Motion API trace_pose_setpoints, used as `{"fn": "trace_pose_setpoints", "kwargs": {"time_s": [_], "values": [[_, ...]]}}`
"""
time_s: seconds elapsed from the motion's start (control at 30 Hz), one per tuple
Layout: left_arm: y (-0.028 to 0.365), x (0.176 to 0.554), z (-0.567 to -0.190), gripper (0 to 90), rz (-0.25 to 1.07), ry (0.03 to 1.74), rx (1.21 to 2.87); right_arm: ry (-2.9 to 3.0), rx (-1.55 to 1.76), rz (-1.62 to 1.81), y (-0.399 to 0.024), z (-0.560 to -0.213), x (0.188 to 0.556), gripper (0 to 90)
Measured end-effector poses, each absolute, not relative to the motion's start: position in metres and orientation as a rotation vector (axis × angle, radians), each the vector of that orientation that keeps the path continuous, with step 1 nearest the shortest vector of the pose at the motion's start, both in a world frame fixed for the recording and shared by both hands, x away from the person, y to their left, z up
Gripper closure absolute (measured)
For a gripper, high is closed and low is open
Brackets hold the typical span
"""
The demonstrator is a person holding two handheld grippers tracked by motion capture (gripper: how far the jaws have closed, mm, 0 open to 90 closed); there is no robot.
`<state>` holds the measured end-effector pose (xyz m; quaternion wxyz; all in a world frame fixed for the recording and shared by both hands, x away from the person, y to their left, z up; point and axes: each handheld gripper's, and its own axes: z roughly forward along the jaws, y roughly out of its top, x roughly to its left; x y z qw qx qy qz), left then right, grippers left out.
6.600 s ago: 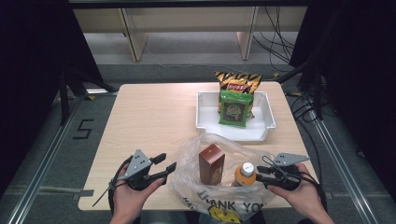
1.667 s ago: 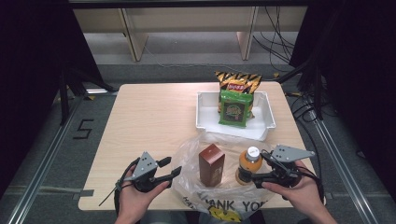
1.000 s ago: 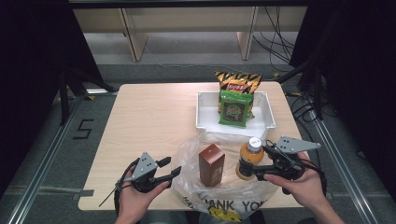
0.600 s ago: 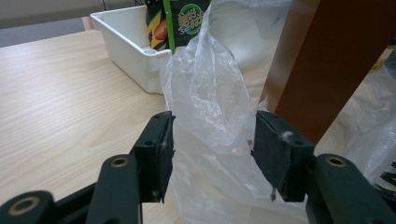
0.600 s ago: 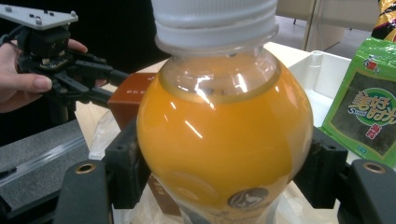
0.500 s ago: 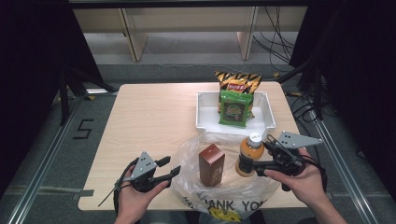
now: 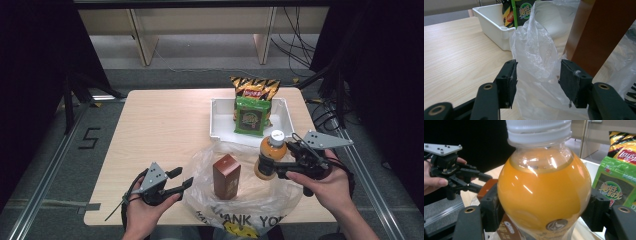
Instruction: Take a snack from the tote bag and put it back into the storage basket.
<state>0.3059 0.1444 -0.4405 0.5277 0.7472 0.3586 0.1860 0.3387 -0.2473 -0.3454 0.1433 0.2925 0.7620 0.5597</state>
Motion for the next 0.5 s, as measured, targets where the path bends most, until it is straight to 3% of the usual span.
{"fn": "trace_pose_setpoints", "kwargs": {"time_s": [0.5], "values": [[0.144,0.306,-0.440,47.3,0.443,0.857,1.784,2.153,0.882,1.620,-0.250,-0.333,0.344,31.5]]}}
